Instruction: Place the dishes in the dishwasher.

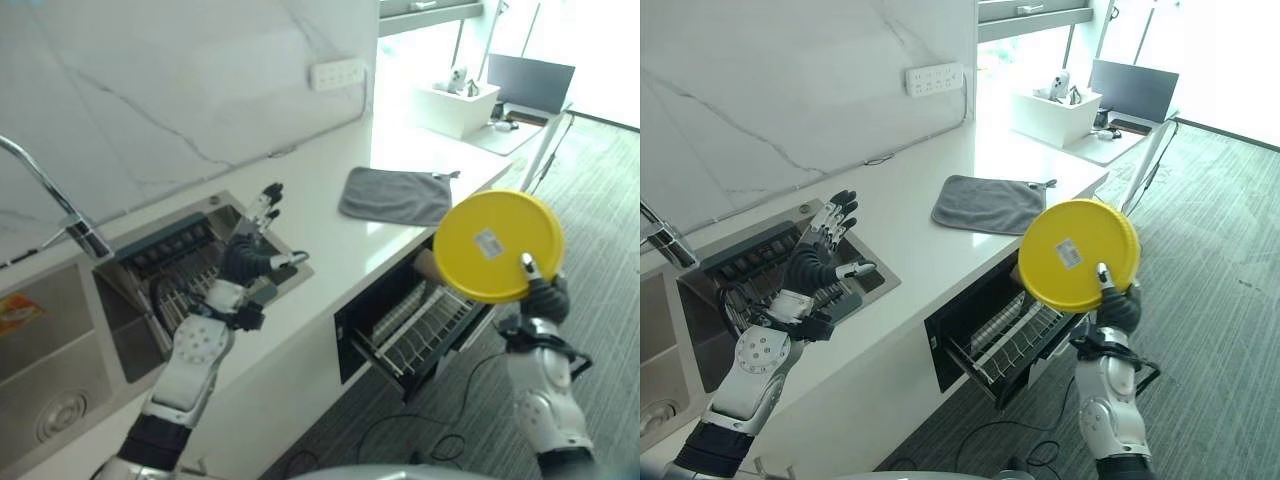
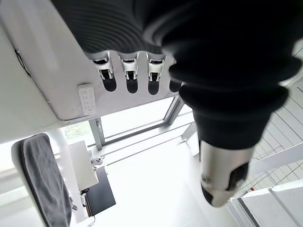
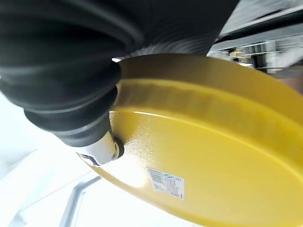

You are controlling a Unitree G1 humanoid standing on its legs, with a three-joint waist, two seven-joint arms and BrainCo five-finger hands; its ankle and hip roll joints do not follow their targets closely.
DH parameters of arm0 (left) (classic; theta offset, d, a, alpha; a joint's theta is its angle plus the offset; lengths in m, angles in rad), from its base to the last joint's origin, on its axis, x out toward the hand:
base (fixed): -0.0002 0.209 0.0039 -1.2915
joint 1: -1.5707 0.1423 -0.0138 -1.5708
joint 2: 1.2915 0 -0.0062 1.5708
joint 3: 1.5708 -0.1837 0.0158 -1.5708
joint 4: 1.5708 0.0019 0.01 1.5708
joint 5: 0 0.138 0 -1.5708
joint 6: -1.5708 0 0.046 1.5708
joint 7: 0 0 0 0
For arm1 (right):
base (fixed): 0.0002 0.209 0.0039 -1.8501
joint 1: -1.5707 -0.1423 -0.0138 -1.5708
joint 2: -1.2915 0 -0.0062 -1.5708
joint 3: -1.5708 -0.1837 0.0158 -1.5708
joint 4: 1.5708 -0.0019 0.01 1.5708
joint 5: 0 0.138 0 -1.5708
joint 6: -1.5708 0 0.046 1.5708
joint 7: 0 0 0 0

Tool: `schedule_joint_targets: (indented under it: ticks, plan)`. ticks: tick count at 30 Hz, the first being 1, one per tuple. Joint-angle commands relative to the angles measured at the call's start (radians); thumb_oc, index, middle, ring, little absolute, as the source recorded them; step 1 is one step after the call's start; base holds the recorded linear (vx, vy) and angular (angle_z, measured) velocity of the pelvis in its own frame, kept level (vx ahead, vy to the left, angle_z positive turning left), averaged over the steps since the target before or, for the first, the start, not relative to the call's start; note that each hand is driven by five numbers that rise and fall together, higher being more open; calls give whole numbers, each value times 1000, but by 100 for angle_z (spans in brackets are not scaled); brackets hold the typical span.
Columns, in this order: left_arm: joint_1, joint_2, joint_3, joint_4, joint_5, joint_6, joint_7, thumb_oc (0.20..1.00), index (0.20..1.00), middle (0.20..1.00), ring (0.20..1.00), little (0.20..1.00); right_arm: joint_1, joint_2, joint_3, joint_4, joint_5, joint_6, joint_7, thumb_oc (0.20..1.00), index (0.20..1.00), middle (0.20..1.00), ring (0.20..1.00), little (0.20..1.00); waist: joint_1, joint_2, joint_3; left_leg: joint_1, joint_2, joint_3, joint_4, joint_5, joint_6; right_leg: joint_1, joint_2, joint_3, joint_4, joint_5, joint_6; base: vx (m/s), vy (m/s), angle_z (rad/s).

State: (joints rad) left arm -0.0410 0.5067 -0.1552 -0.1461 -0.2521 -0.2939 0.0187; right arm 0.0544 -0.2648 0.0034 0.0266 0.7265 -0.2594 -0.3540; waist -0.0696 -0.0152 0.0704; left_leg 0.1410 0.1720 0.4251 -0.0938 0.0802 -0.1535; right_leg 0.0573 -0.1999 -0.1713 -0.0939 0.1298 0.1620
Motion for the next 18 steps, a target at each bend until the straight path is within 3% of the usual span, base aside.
schedule_joint_targets:
  ticks: [1,11,18]
  plan:
    - [-63,10,41,-20,45,-35,5,1000,1000,1000,1000,1000,-116,-30,-38,-84,-16,-50,22,200,200,200,200,200,10,16,35,58,-49,-80,7,-86,81,48,10,-79,7,-42,10,0,0,0]
    - [-49,17,36,-32,45,-52,-12,1000,1000,1000,1000,1000,-119,26,39,29,-26,-44,-10,200,200,200,200,200,38,27,43,43,-58,-110,7,-87,85,54,0,-97,7,-47,11,3,1,1]
    - [-44,31,39,-33,28,-66,-19,1000,1000,1000,1000,1000,-146,41,41,177,-35,-119,-104,200,200,200,200,200,62,31,47,42,-52,-121,7,-82,80,67,3,-114,7,-52,6,2,-8,4]
